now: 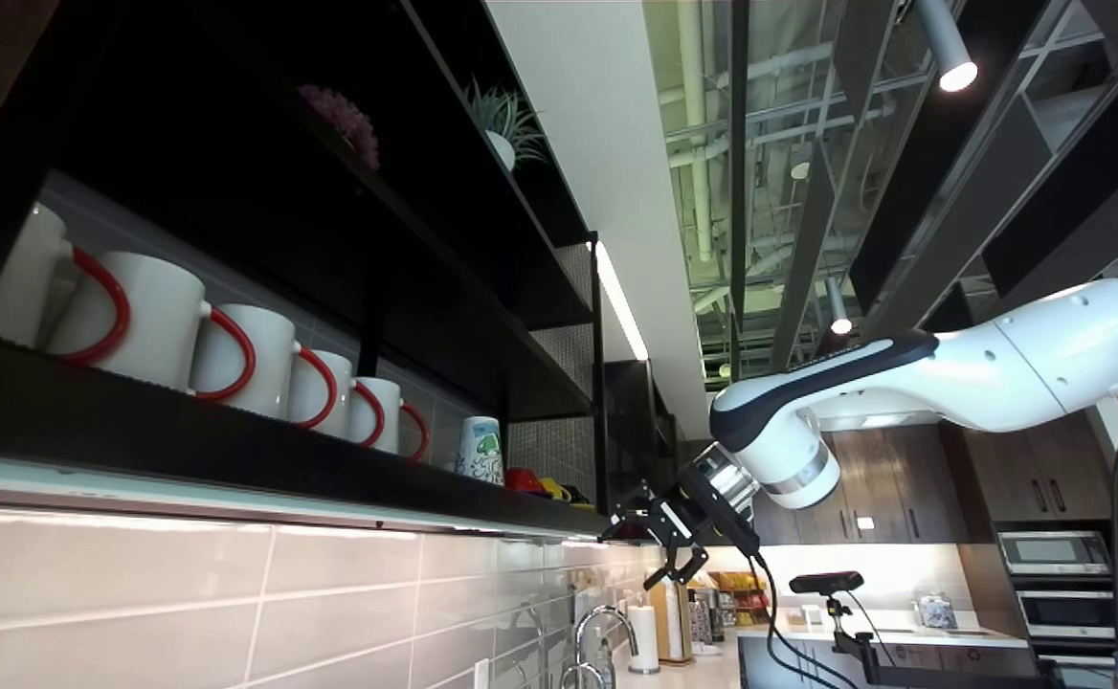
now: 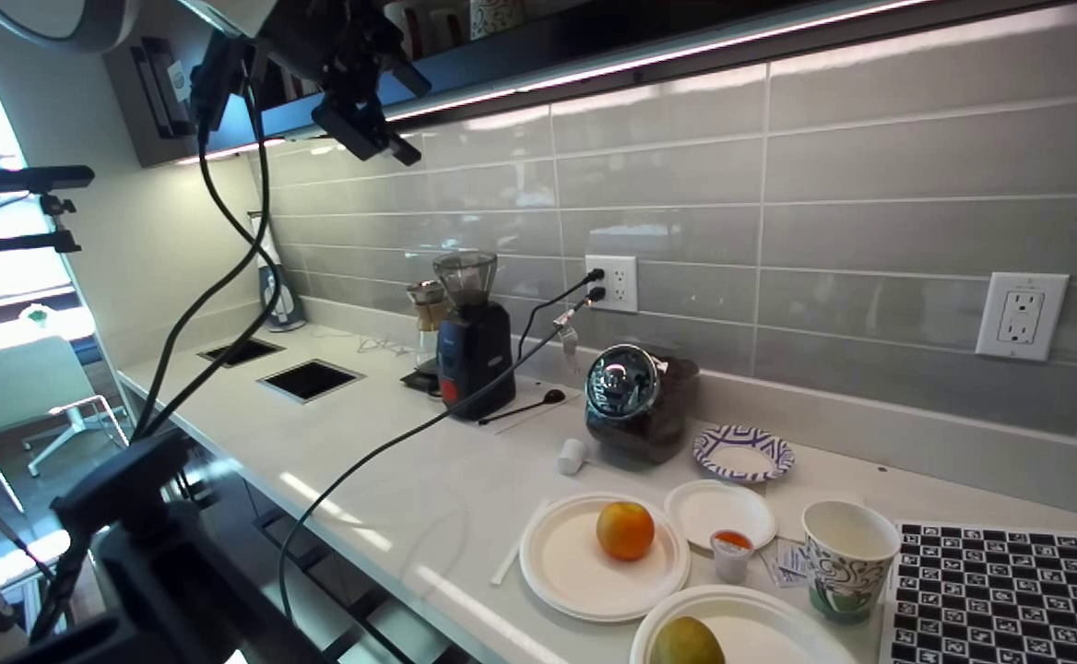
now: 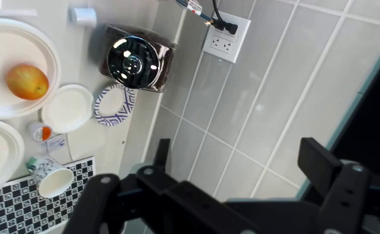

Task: Turn the cup upside down, then place it on the shelf

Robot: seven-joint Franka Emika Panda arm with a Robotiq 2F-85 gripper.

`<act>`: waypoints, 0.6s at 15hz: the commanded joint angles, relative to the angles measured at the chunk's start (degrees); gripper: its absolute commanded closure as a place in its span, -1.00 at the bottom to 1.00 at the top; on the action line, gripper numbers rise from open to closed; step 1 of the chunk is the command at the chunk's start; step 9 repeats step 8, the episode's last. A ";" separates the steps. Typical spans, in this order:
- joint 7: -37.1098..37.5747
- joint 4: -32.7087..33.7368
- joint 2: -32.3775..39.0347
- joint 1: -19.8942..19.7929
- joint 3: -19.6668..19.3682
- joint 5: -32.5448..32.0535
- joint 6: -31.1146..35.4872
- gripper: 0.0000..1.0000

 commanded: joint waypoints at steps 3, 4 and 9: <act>9.93 -2.91 -1.84 2.09 -3.09 -9.30 -6.43 -1.00; 10.83 -3.25 -1.83 2.22 -3.35 -10.32 -7.05 -1.00; 9.14 -1.90 -0.01 4.97 -5.40 -9.82 -4.62 -1.00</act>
